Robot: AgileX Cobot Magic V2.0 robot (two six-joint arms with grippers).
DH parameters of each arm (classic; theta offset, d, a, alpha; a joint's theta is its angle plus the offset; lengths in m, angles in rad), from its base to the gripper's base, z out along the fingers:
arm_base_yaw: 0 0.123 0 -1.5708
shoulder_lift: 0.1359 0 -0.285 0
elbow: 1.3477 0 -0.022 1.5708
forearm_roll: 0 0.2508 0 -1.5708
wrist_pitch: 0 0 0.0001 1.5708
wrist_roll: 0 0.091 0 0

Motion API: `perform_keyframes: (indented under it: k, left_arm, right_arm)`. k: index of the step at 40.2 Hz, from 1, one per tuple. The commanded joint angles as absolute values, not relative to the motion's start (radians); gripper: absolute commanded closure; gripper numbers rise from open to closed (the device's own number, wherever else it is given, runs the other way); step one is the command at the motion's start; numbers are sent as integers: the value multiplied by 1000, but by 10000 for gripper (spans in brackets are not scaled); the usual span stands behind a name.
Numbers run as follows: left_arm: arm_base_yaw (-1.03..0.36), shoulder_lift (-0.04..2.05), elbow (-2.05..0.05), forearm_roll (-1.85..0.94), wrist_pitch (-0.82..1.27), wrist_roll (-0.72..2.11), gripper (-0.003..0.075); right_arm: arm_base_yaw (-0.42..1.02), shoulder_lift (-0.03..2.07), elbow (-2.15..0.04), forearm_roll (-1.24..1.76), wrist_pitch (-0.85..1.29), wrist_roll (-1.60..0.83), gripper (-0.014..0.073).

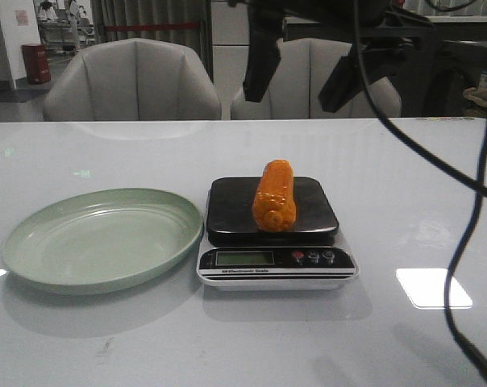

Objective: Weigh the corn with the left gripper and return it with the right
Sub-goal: 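Lower the right gripper over the corn on the scale and close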

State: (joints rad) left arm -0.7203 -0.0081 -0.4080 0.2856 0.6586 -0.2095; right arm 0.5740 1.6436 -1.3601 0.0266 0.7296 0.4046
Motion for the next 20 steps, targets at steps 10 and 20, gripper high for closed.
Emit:
perform_keyframes:
  k: [10, 20]
  left_arm:
    - [-722, -24, -431, 291, 574, -214, 599]
    - [-722, -24, -431, 291, 574, -214, 599]
  right_arm:
    - [636, 1838, -1666, -159, 941, 634, 8]
    - [633, 1948, -1722, -159, 1012, 735, 62]
